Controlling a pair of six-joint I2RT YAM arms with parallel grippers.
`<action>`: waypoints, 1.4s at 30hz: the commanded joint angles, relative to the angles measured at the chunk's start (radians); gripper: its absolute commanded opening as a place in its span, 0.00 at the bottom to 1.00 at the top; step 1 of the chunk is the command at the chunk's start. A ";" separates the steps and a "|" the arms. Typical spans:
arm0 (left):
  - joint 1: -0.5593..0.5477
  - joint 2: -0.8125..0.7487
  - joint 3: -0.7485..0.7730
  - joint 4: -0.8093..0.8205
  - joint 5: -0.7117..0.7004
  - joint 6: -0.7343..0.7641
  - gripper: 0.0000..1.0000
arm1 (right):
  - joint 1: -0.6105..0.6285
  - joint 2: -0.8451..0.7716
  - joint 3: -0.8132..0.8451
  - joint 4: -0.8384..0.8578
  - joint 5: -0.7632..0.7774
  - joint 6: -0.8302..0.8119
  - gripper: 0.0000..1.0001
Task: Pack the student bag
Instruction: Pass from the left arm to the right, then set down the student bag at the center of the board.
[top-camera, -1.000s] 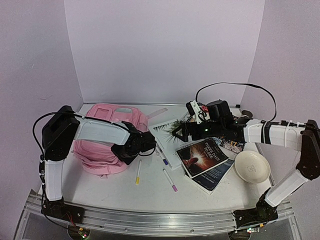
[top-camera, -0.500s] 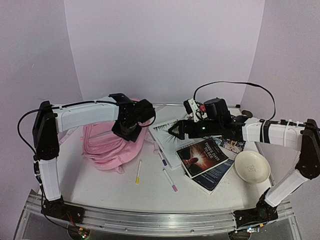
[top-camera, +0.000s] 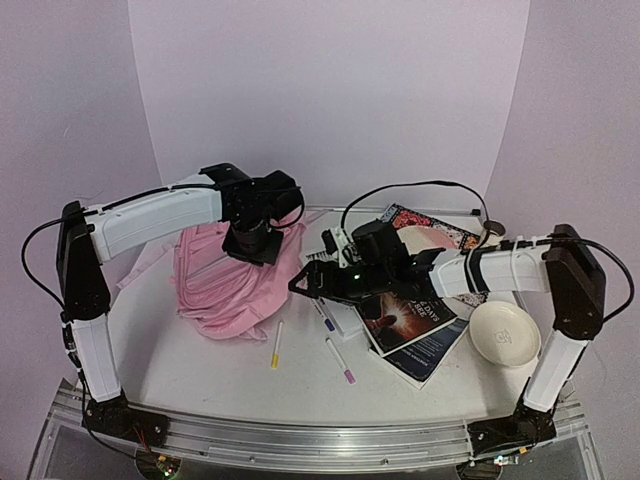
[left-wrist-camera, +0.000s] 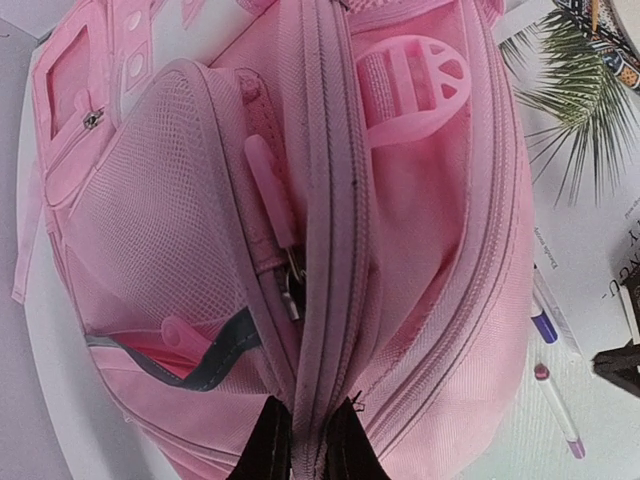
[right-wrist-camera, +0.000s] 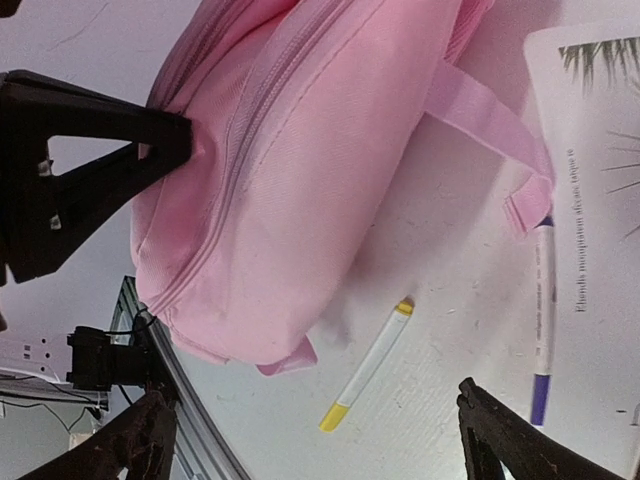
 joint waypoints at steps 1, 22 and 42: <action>-0.003 -0.084 0.073 0.053 0.009 -0.070 0.00 | 0.033 0.054 0.061 0.158 -0.017 0.081 0.98; -0.003 -0.229 -0.092 0.227 0.124 -0.133 0.02 | 0.062 0.100 0.139 0.131 -0.009 0.002 0.00; 0.069 -0.338 -0.138 0.351 0.228 -0.015 0.57 | -0.088 -0.105 0.136 -0.309 -0.333 -0.298 0.00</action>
